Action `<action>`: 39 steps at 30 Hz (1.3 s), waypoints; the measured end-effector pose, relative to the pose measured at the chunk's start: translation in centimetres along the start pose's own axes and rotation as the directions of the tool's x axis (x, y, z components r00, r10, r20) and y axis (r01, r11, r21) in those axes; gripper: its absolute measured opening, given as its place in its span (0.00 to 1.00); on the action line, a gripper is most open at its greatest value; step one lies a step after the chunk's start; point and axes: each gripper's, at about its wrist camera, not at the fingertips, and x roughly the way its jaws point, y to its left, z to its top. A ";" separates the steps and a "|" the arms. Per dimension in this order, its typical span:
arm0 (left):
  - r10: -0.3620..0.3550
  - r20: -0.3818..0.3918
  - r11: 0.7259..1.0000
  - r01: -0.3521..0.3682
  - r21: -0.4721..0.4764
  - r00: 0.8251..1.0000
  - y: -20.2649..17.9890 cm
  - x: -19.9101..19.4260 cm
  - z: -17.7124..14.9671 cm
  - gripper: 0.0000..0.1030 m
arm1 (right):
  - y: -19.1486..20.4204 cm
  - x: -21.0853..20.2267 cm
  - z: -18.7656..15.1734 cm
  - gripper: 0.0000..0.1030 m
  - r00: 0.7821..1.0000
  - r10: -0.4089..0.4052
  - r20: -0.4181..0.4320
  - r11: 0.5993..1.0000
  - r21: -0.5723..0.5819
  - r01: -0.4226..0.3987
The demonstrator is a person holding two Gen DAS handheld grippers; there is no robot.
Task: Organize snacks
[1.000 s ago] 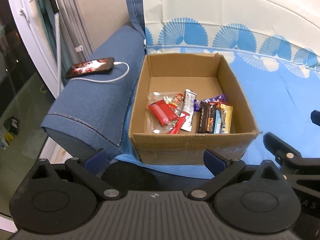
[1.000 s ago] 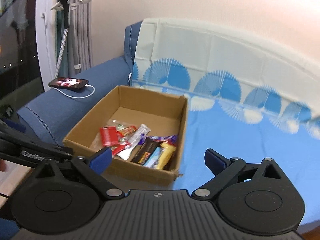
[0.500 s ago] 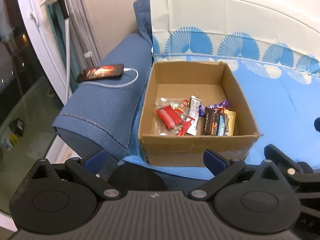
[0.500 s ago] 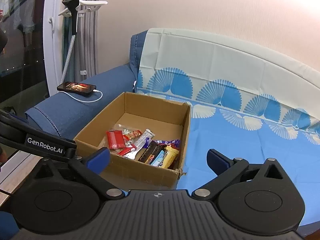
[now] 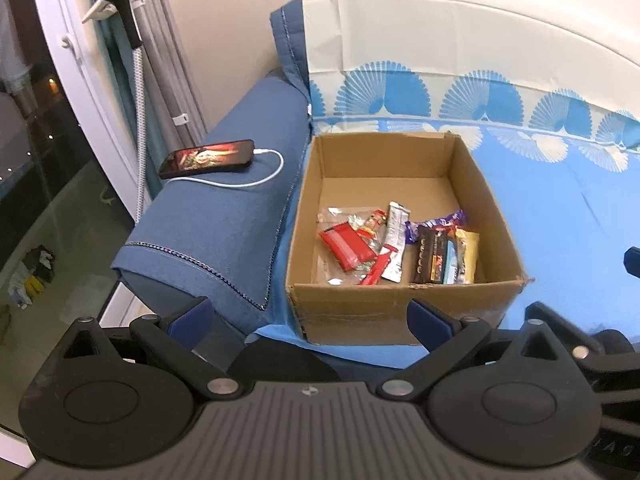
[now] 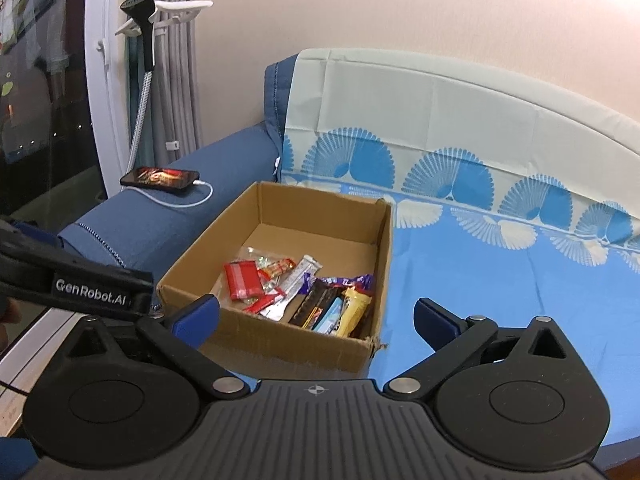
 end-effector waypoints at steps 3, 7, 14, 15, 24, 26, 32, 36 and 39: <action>0.008 -0.002 1.000 -0.008 0.008 1.000 -0.1 0.2 -0.1 1.00 | 0.1 0.0 -0.1 1.00 1.000 0.006 -0.004 1.000 -0.004 -0.006; -0.008 0.017 1.000 0.008 0.004 1.000 -0.1 0.1 -0.2 1.00 | -0.1 0.2 -0.2 1.00 1.000 0.002 -0.011 1.000 0.009 -0.002; 0.015 0.024 1.000 -0.016 0.026 1.000 -0.5 0.4 -0.3 1.00 | -0.3 0.5 -0.2 1.00 1.000 0.008 -0.020 1.000 0.017 -0.008; 0.014 0.020 1.000 -0.015 0.027 1.000 -0.5 0.5 -0.4 1.00 | -0.2 0.5 -0.3 1.00 1.000 0.010 -0.022 1.000 0.017 -0.009; 0.013 0.023 1.000 -0.014 0.027 1.000 -0.5 0.4 -0.5 1.00 | -0.4 0.6 -0.3 1.00 1.000 0.014 -0.024 1.000 0.018 -0.013; 0.011 0.020 1.000 -0.012 0.024 1.000 -0.5 0.4 -0.5 1.00 | -0.4 0.6 -0.3 1.00 1.000 0.014 -0.024 1.000 0.019 -0.014; 0.002 0.007 1.000 -0.002 0.016 1.000 -0.3 0.7 -0.5 1.00 | -0.4 0.6 -0.3 1.00 1.000 0.014 -0.024 1.000 0.019 -0.013; 0.000 0.002 1.000 0.000 0.014 1.000 -0.3 0.7 -0.5 1.00 | -0.4 0.6 -0.3 1.00 1.000 0.015 -0.026 1.000 0.018 -0.015; -0.001 0.000 1.000 0.001 0.011 1.000 -0.2 0.7 -0.5 1.00 | -0.3 0.6 -0.3 1.00 1.000 0.014 -0.026 1.000 0.019 -0.014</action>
